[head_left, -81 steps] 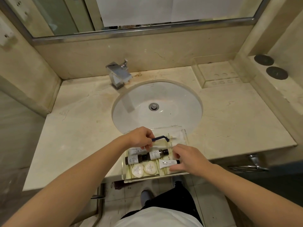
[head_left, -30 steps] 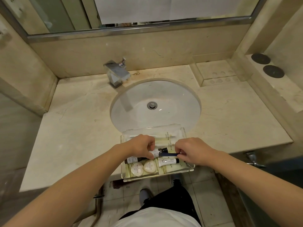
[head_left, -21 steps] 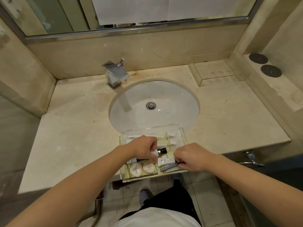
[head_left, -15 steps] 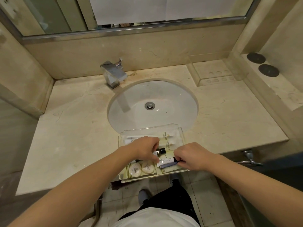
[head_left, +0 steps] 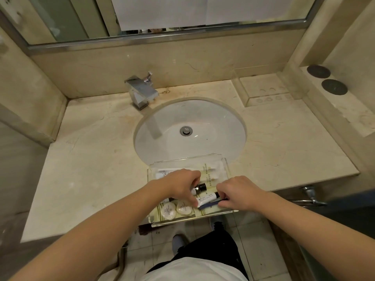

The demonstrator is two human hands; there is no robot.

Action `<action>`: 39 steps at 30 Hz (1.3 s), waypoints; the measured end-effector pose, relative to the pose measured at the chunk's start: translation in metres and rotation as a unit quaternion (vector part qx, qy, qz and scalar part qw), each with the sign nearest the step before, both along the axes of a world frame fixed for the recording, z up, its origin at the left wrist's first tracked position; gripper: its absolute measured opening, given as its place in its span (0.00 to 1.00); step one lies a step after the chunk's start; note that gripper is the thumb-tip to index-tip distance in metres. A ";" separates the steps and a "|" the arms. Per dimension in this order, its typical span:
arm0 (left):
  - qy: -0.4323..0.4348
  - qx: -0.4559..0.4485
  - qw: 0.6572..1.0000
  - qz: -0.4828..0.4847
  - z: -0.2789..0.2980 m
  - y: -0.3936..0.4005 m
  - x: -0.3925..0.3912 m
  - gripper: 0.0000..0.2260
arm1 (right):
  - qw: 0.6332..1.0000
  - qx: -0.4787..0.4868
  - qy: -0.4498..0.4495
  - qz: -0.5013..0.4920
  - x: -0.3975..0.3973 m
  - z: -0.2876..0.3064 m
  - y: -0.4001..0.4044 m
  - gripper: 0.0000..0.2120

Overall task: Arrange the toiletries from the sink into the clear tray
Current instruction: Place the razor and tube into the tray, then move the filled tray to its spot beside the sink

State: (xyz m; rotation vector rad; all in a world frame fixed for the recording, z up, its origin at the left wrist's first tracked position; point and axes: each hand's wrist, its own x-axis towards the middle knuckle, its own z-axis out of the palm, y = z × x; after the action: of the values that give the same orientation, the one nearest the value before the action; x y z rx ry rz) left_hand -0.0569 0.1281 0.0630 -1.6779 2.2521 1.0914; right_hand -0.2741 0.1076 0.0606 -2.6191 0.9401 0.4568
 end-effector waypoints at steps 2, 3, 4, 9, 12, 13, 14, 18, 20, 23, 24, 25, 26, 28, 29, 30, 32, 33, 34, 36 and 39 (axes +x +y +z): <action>-0.008 -0.007 1.000 -0.007 -0.001 0.000 0.000 0.23 | 0.999 0.000 -0.029 -0.016 -0.001 -0.001 0.000 0.15; -0.012 -0.011 1.000 -0.010 -0.001 0.001 0.000 0.23 | 0.999 0.003 -0.048 -0.027 0.000 0.000 0.000 0.16; -0.016 -0.015 1.000 -0.013 -0.002 0.001 0.000 0.22 | 0.997 0.006 -0.066 -0.035 0.000 0.000 0.000 0.16; -0.029 -0.025 0.999 -0.015 -0.004 0.002 0.000 0.21 | 0.997 0.012 -0.073 -0.018 0.006 0.004 -0.001 0.13; -0.028 -0.037 0.999 -0.016 -0.004 0.003 0.000 0.20 | 0.998 0.005 -0.055 -0.002 0.006 0.003 -0.001 0.13; -0.026 -0.041 0.999 -0.016 -0.004 0.002 -0.001 0.20 | 0.999 0.002 -0.052 0.000 0.005 0.003 -0.002 0.13; -0.025 -0.042 0.999 -0.016 -0.004 0.002 -0.001 0.20 | 0.999 -0.001 -0.049 0.002 0.004 0.003 -0.003 0.13; -0.019 -0.040 0.999 -0.016 -0.005 -0.001 -0.003 0.20 | 0.998 0.008 -0.054 -0.030 0.001 0.003 -0.006 0.13; -0.010 -0.033 0.999 -0.016 -0.005 -0.003 -0.001 0.21 | 0.995 0.008 -0.076 -0.071 0.001 0.003 -0.008 0.12; 0.009 -0.042 0.999 0.005 0.001 -0.005 0.008 0.20 | 0.983 -0.009 -0.108 -0.148 0.003 0.002 -0.012 0.09; 0.019 -0.053 0.998 0.024 0.003 -0.006 0.013 0.19 | 0.977 -0.015 -0.116 -0.177 0.004 0.001 -0.014 0.08; 0.026 -0.067 0.996 0.050 0.006 -0.007 0.019 0.17 | 0.970 -0.020 -0.121 -0.209 0.006 -0.001 -0.016 0.08; 0.027 -0.088 0.993 0.080 0.008 -0.008 0.026 0.15 | 0.961 -0.026 -0.124 -0.245 0.007 -0.003 -0.018 0.08; 0.009 -0.150 0.976 0.155 0.008 -0.010 0.042 0.12 | 0.941 -0.030 -0.122 -0.314 0.011 -0.007 -0.022 0.12; -0.007 -0.183 0.962 0.202 0.007 -0.010 0.051 0.11 | 0.932 -0.028 -0.115 -0.342 0.012 -0.009 -0.024 0.14; -0.023 -0.204 0.945 0.253 0.006 -0.010 0.059 0.10 | 0.926 -0.025 -0.104 -0.362 0.013 -0.011 -0.026 0.15; -0.052 -0.198 0.916 0.346 0.004 -0.007 0.076 0.08 | 0.922 -0.017 -0.076 -0.379 0.015 -0.015 -0.028 0.15; -0.066 -0.174 0.907 0.377 0.001 -0.004 0.083 0.09 | 0.924 -0.011 -0.062 -0.378 0.016 -0.016 -0.028 0.13; -0.082 -0.146 0.903 0.396 -0.001 -0.001 0.090 0.10 | 0.926 -0.005 -0.052 -0.375 0.017 -0.017 -0.029 0.11; -0.111 -0.080 0.903 0.407 -0.005 0.005 0.100 0.12 | 0.928 0.001 -0.045 -0.371 0.018 -0.021 -0.029 0.12; -0.095 0.026 0.920 0.380 -0.012 0.010 0.105 0.18 | 0.926 -0.001 -0.045 -0.375 0.019 -0.024 -0.028 0.13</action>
State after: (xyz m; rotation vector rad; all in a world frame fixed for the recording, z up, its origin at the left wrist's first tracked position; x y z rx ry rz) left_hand 0.0483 0.1378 0.0507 -2.5872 1.4371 1.0121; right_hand -0.2554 0.0799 0.0367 -2.0244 1.7732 0.1284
